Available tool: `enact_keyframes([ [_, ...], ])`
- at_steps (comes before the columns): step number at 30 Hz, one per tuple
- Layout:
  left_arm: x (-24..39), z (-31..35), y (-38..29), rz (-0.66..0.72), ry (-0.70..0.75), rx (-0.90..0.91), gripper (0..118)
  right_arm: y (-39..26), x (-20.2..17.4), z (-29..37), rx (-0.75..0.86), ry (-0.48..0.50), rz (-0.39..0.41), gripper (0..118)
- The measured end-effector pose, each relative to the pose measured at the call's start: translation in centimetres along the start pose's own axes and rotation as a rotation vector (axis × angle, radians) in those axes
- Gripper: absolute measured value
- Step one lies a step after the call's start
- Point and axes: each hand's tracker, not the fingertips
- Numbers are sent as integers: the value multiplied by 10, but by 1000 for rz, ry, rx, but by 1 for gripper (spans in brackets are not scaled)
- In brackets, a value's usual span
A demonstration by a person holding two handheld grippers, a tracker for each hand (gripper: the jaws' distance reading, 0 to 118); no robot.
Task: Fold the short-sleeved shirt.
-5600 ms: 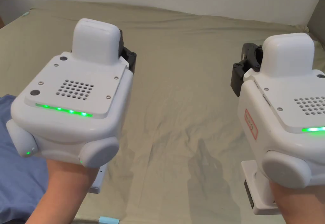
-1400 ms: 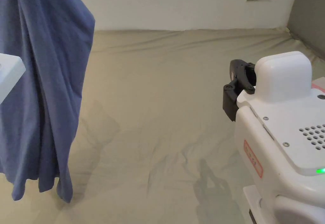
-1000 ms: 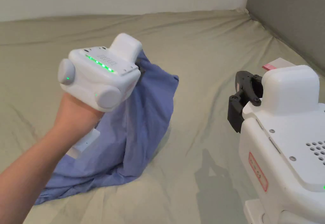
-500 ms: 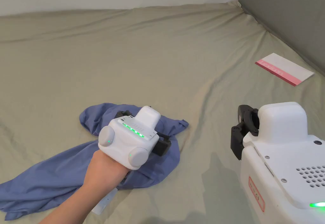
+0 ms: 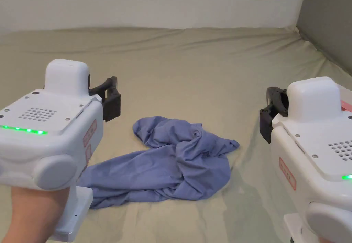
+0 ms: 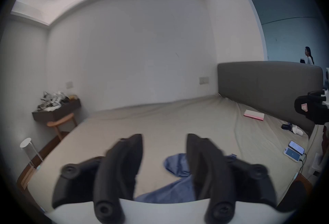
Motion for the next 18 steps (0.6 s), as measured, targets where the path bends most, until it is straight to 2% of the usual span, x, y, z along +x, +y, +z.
enact_keyframes([
  [2,-7,22,4,-12,45,30,18,5,-6,2,32,28,14,1],
  [3,-8,32,4,-13,68,45,6,8,-12,4,45,39,22,1],
  [4,-10,40,4,-15,88,60,0,11,-18,6,56,48,27,1],
  [9,-13,64,-6,-4,128,65,0,15,-42,14,91,110,51,1],
  [18,-19,72,-17,15,133,46,0,23,-70,26,105,147,78,1],
])
